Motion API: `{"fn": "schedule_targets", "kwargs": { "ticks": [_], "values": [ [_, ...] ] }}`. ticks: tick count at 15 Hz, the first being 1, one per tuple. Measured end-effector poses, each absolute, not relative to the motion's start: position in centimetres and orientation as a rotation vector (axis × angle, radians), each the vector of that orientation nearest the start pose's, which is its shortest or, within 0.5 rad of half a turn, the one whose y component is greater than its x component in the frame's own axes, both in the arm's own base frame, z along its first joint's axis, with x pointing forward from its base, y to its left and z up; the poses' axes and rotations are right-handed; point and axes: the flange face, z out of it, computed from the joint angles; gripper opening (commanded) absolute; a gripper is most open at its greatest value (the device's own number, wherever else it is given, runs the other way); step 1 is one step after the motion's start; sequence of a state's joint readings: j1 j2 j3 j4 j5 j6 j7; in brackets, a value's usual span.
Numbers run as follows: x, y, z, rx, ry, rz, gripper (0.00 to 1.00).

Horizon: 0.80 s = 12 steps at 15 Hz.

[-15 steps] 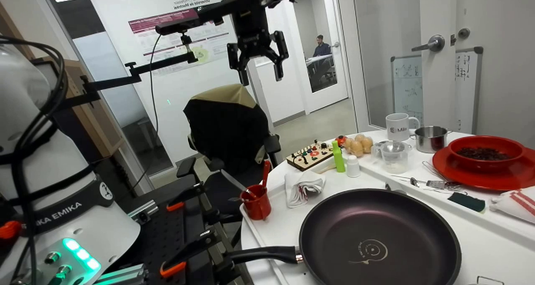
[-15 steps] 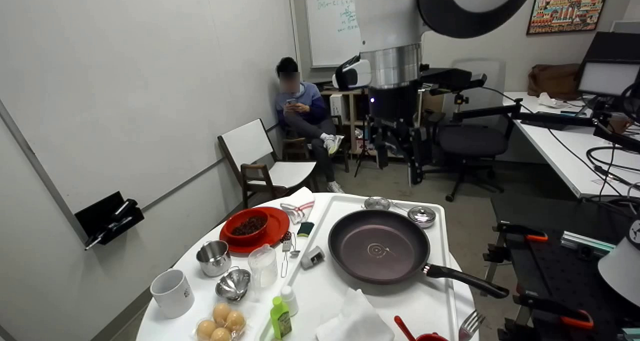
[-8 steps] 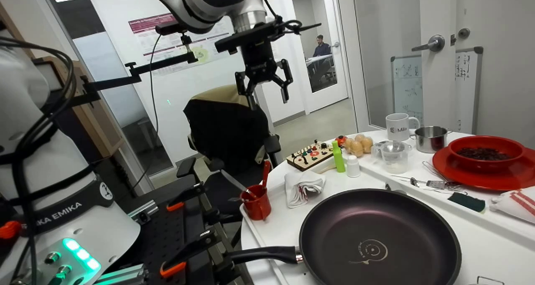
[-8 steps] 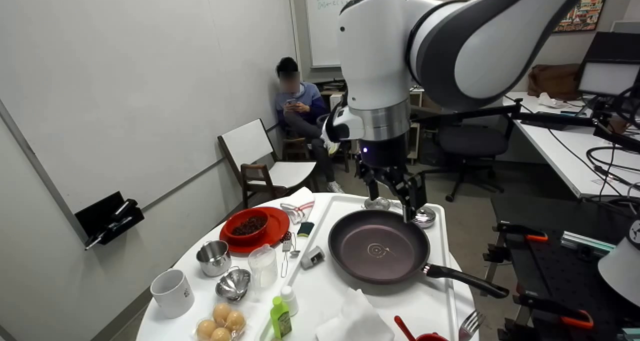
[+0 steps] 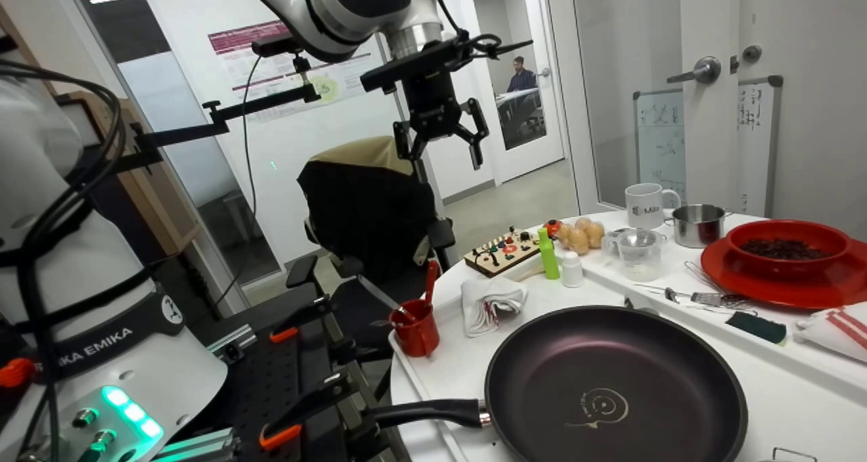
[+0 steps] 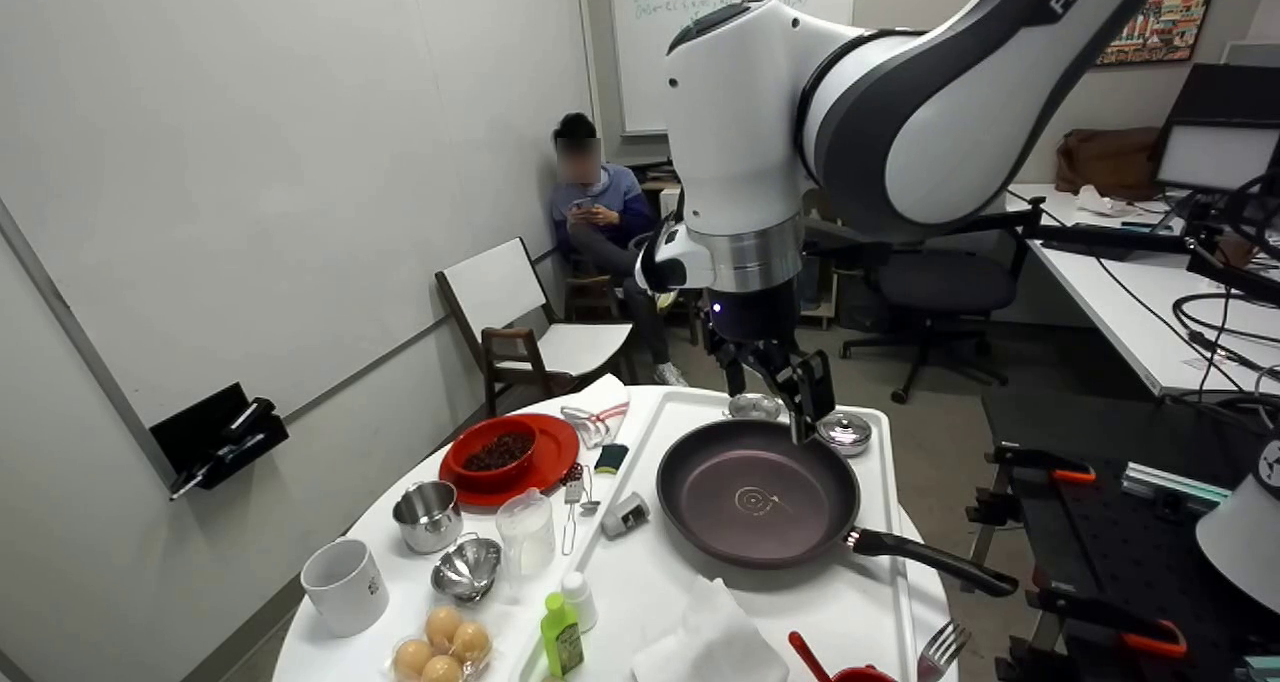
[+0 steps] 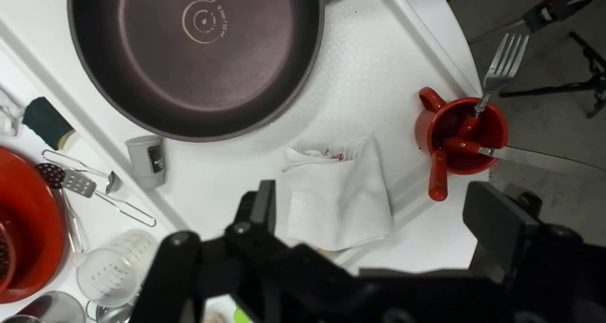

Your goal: Use the towel to wipe the pan

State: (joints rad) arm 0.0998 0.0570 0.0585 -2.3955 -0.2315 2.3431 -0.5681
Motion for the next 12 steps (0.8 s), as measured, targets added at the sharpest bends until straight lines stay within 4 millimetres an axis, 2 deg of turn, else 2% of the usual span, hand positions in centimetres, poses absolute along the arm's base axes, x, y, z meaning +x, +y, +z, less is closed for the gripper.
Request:
{"fn": "schedule_targets", "kwargs": {
  "ticks": [5,12],
  "values": [
    [48.0,8.1,27.2,-2.917,-1.459,0.213,1.0],
    [48.9,11.0,22.7,-2.855,-1.679,0.112,1.0]
  ]
}}
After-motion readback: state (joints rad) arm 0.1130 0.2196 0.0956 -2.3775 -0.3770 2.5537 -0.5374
